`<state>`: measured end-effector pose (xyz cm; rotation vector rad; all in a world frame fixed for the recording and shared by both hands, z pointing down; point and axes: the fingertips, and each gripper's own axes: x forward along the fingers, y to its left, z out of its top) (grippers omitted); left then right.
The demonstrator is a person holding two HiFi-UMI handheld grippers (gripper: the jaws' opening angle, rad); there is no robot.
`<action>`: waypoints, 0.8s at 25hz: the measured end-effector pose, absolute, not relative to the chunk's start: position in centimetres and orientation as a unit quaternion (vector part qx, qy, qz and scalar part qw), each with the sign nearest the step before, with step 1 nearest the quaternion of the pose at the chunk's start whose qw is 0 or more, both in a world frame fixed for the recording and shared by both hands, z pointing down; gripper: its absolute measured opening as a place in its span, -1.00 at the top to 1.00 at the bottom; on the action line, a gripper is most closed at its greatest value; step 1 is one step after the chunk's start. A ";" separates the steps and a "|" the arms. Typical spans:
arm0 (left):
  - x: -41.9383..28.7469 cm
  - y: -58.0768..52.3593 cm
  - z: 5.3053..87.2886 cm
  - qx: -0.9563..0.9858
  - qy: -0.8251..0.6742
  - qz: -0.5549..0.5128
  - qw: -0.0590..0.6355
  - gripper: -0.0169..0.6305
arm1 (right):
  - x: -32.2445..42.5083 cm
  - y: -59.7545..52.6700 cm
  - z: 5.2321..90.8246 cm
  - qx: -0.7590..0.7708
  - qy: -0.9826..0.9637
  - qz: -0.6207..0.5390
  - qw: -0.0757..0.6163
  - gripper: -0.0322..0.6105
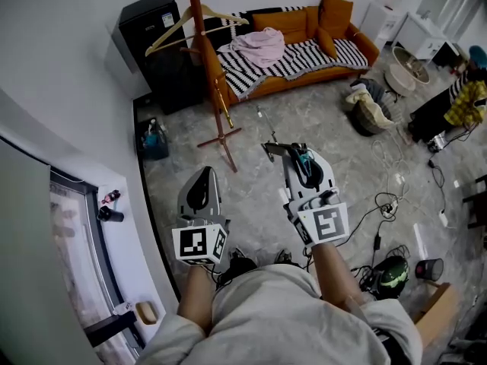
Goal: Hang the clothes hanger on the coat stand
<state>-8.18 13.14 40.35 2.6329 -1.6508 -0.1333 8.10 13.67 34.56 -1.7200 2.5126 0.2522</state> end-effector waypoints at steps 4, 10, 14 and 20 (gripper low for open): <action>-10.8 12.4 40.7 0.849 -0.527 -0.043 0.018 0.91 | 6.0 12.9 34.8 -0.571 0.815 0.092 0.039 0.74; -13.5 11.9 41.1 0.857 -0.513 -0.039 0.018 0.91 | 3.4 12.4 34.5 -0.580 0.808 0.095 0.036 0.74; -13.7 11.2 41.7 0.861 -0.505 -0.042 0.028 0.91 | 3.2 11.8 34.7 -0.583 0.806 0.099 0.029 0.74; -12.4 9.5 42.8 0.862 -0.503 -0.041 0.039 0.91 | 3.6 10.0 35.4 -0.580 0.809 0.098 0.021 0.74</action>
